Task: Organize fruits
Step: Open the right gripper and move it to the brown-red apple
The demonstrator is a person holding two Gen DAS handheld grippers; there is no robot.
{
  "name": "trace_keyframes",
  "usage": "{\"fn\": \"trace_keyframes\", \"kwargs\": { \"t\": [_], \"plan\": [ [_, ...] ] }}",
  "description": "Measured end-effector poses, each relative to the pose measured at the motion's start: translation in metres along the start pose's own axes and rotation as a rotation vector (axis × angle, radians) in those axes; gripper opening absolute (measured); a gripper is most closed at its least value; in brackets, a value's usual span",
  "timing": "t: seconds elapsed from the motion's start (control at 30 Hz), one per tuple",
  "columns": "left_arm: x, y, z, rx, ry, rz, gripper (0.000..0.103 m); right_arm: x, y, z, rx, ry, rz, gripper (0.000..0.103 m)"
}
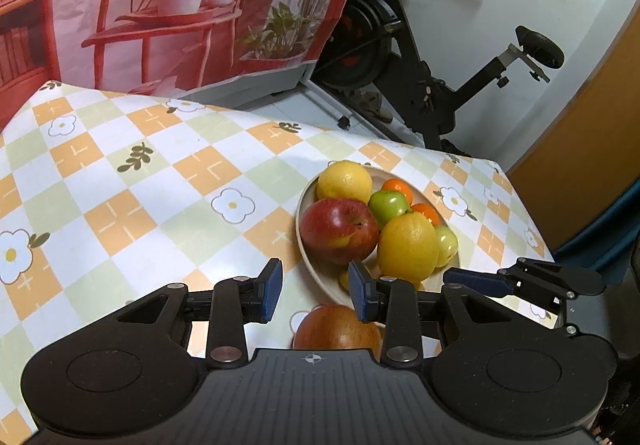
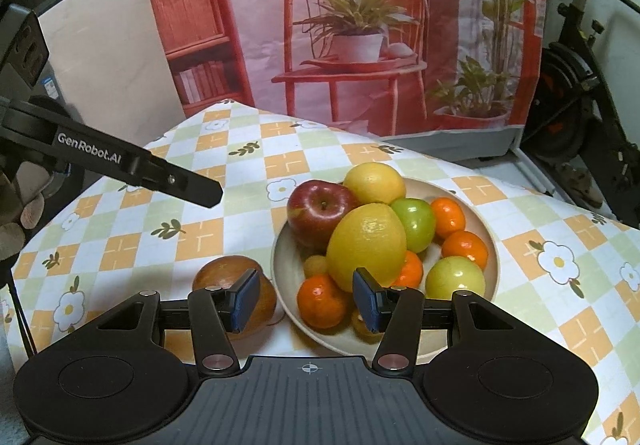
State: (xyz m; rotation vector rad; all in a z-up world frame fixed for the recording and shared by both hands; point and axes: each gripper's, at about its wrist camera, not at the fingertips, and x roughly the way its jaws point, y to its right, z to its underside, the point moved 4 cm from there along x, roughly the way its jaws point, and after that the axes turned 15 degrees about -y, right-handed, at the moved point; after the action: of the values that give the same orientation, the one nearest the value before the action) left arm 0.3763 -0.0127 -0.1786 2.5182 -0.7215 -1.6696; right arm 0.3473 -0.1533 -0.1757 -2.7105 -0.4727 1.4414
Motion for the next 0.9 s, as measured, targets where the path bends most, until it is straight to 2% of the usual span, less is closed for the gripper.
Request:
{"fn": "trace_keyframes", "kwargs": {
  "t": [0.37,0.6,0.9],
  "plan": [
    [0.01,-0.007,0.013,-0.013,-0.037,0.02,0.038,0.009,-0.018,0.009,-0.032,-0.033,-0.042,0.048],
    [0.019,0.003,0.013,-0.006,-0.045,0.056,0.039,0.014,-0.027,0.015,-0.052,-0.055,-0.052,0.048],
    [0.033,0.007,0.022,0.007,-0.08,0.043,0.04,0.016,-0.029,0.018,-0.06,-0.061,-0.054,0.048]
  ]
}}
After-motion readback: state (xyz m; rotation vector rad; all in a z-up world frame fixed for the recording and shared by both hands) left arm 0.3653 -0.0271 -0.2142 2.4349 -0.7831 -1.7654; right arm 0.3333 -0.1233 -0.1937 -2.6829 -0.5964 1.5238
